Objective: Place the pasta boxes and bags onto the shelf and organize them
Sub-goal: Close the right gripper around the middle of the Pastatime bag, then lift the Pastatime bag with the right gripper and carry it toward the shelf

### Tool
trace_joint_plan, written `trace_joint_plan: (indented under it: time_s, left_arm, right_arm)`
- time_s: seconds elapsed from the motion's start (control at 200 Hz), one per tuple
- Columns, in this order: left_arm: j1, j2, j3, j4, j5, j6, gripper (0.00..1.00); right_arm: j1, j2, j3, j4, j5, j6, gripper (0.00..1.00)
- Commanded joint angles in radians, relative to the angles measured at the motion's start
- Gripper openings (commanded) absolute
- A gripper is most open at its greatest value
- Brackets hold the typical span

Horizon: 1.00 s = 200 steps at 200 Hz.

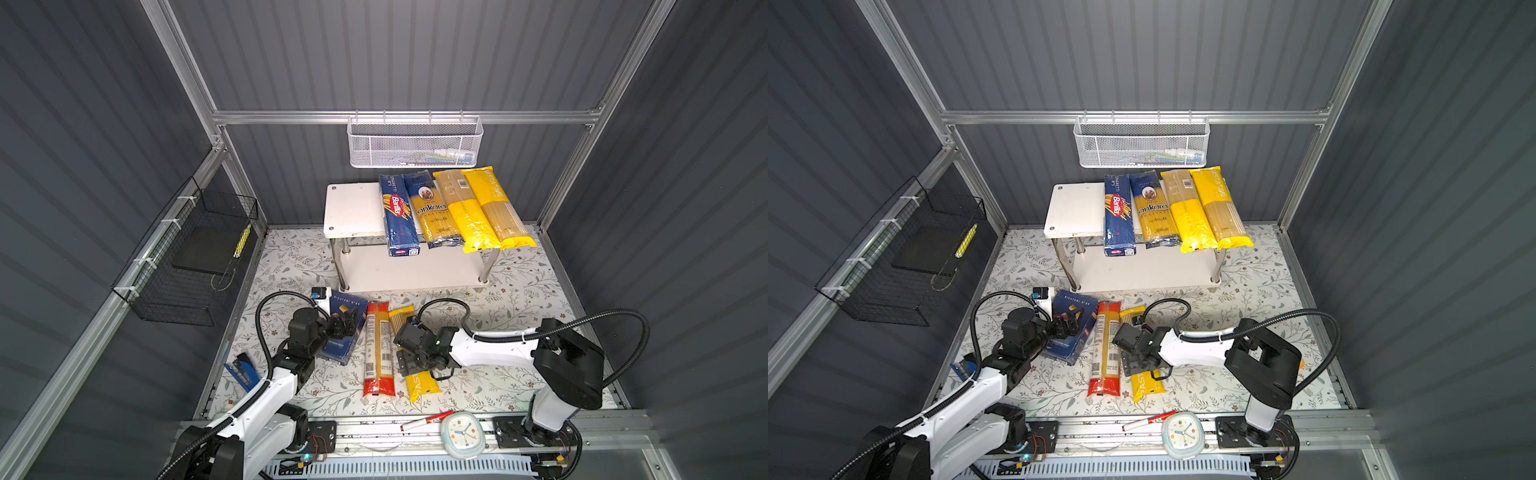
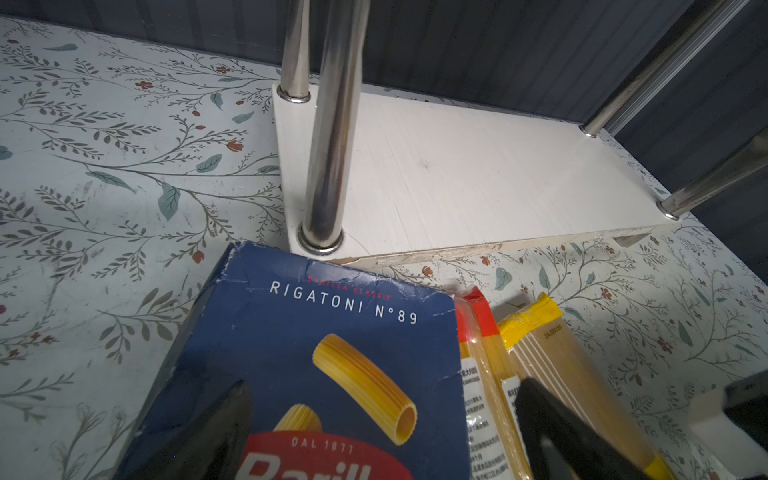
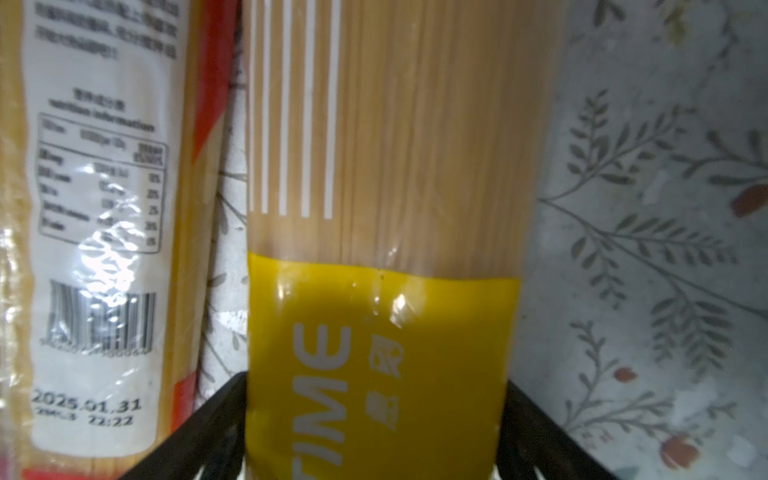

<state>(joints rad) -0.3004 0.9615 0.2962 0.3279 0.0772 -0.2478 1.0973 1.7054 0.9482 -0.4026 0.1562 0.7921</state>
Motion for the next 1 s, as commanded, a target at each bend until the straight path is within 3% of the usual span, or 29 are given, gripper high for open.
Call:
trace_joint_plan:
  time_s: [0.0,0.365,0.67,0.996]
  left_arm:
    - [-0.002,-0.007,0.029,-0.019,-0.01,0.005,1.0]
    - [-0.002,-0.016,0.029,-0.023,-0.013,0.004,1.0]
    - [-0.002,-0.015,0.031,-0.025,-0.014,0.001,1.0]
    - [-0.002,-0.009,0.033,-0.023,-0.013,0.002,1.0]
  right_arm:
    - [0.01,0.03,-0.013,-0.039,0.003,0.031,0.77]
    - [0.018,-0.01,-0.03,-0.043,0.055,0.072,0.48]
    - [0.021,-0.125,-0.109,0.064,0.107,0.099,0.25]
    - [0.02,-0.284,-0.195,0.139,0.198,0.114,0.09]
